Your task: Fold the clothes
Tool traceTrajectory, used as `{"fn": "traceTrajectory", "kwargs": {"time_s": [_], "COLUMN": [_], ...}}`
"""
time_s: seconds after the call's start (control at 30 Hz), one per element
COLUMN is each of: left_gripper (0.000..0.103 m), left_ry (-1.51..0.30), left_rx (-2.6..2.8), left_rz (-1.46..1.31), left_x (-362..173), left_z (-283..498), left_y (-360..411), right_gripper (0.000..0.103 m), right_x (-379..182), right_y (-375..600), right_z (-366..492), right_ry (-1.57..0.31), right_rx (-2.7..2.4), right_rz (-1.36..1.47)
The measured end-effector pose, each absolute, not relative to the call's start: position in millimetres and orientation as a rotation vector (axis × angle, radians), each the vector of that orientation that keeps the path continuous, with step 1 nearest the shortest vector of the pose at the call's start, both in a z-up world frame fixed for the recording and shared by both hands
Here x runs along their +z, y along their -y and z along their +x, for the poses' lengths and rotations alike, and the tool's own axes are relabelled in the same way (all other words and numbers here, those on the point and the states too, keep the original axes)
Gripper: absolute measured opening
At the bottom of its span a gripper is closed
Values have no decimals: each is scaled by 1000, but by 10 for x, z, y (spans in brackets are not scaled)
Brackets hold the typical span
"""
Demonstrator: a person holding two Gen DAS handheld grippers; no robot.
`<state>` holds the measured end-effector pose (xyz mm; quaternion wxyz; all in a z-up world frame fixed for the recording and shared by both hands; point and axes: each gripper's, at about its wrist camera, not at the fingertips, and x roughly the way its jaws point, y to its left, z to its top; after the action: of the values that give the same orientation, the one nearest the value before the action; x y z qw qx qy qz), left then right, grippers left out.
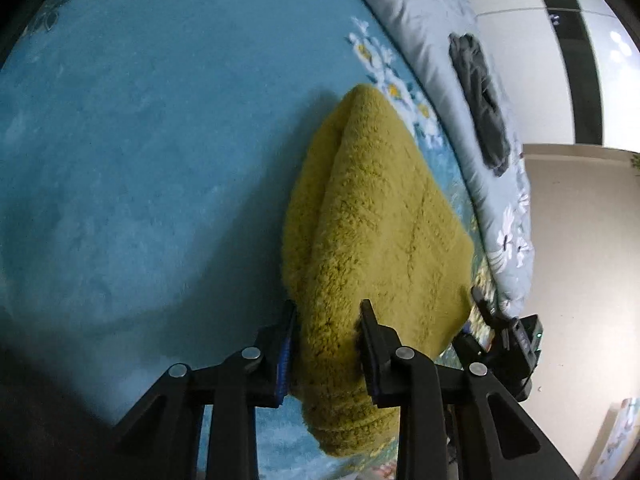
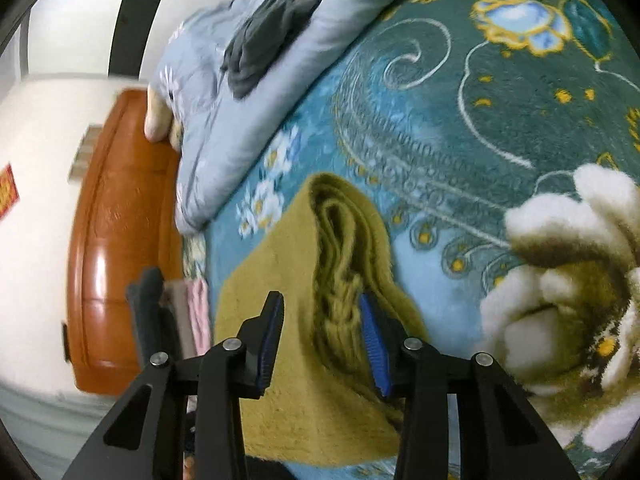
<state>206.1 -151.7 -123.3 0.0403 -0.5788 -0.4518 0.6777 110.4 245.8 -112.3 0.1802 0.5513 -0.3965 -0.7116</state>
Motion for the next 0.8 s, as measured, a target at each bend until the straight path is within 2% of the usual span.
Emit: {"fn": "traceTrajectory", "kwargs": {"time_s": [0.13,0.17,0.23,0.27,0.3,0.33,0.47,0.57,0.73,0.8], "left_gripper": [35,39,51,66,74,75,76,80,81,86], "left_ry": [1324,1298,1242,1231,1227,1239,1276,1202,1039,980], "left_rx": [2122,2139,2181,2197,2214,2231,2241,2257,2181,2170], "left_rz": [-1762,-1758,-1747,-1734,-1717,-1697,-1746,-1758,-1811,-1826], "left_x": [-1175,-1154,-1093,-1085,-1083,-1096,-1251,-1293,-1400,-1449], "left_z": [2103,2096,2056,2028,1998,1963,1777,1602,1394,1387], "left_y": [1488,1476,1475,1496,1523,1568,1707,1655,1379,1301], "right_gripper": [42,43,57,59,61,67,69,79,81,81], "right_x": [-1158,-1162,-1181,-1199,-1221,-1251,-1361,-1374,-1374,-1365], "right_y": [-2485,-2503,-2496,-2513,-2538,-2540,-2510,-2476,-2426,-2408], "right_z": [1219,1248,1268,1281,1294,1306,1313,1285,1250,1253], "right_ry": [1069,1050,1002,980,969,967,978,985,947,923], "right_rx": [-2038,-2052,-2083,-2088,-2082,-2078,-2068,-2061,-2063,-2064], "right_rz": [1573,1573,1587,1595,1596,1593,1572,1537,1529,1531]}}
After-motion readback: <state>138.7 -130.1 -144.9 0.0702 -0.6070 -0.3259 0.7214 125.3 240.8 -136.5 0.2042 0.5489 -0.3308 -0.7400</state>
